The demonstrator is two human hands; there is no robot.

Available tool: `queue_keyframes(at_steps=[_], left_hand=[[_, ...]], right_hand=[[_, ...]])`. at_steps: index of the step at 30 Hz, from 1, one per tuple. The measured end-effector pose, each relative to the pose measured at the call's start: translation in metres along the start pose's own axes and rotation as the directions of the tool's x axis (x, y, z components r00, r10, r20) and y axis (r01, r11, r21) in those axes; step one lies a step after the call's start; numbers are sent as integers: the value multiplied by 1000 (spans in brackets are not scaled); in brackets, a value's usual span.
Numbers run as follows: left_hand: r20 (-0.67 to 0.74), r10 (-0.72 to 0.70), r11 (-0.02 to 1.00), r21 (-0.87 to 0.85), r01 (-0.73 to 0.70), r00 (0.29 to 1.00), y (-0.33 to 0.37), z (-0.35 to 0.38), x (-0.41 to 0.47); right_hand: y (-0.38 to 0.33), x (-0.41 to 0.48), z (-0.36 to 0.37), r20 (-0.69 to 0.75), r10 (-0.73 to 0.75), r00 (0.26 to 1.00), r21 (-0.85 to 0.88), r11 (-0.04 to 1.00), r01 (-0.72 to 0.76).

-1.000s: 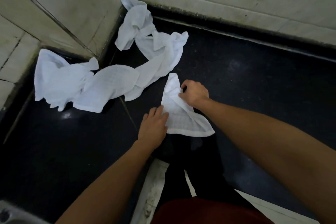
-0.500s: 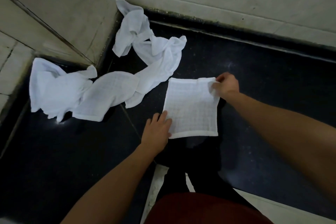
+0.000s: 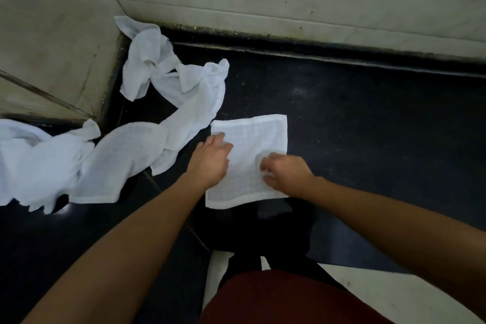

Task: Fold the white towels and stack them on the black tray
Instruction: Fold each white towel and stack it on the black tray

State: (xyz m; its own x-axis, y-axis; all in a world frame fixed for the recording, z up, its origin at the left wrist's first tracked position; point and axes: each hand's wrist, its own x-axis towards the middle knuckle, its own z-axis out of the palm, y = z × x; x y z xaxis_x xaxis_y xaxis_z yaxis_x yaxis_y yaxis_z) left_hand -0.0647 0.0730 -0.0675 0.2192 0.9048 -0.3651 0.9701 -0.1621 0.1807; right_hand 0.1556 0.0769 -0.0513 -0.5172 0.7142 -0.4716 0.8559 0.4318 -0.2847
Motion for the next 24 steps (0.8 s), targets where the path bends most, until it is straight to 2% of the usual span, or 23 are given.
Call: queue_keyframes(at_steps=[2, 4, 9, 13, 17, 21, 24], left_hand=[[84, -39, 999, 29, 37, 996, -5, -4, 16], [119, -61, 996, 72, 53, 991, -12, -6, 25], [82, -74, 993, 103, 65, 994, -6, -2, 28], [-67, 115, 993, 6, -115, 991, 21, 14, -8], [-18, 275, 959, -60, -275, 961, 42, 49, -67], [-9, 209, 976, -54, -210, 978, 48, 70, -95], [-18, 172, 984, -40, -173, 985, 55, 73, -102]], right_hand=[[2, -22, 20, 55, -24, 998, -48, 998, 27], [8, -41, 35, 10, -39, 999, -51, 998, 39], [23, -60, 53, -74, -63, 995, -130, 990, 53], [18, -60, 53, -48, -31, 998, -153, 988, 24], [18, -65, 55, -4, 30, 1000, -161, 986, -30], [27, -77, 58, -179, -77, 981, -54, 996, 68], [28, -88, 63, -211, -129, 969, -58, 991, 119]])
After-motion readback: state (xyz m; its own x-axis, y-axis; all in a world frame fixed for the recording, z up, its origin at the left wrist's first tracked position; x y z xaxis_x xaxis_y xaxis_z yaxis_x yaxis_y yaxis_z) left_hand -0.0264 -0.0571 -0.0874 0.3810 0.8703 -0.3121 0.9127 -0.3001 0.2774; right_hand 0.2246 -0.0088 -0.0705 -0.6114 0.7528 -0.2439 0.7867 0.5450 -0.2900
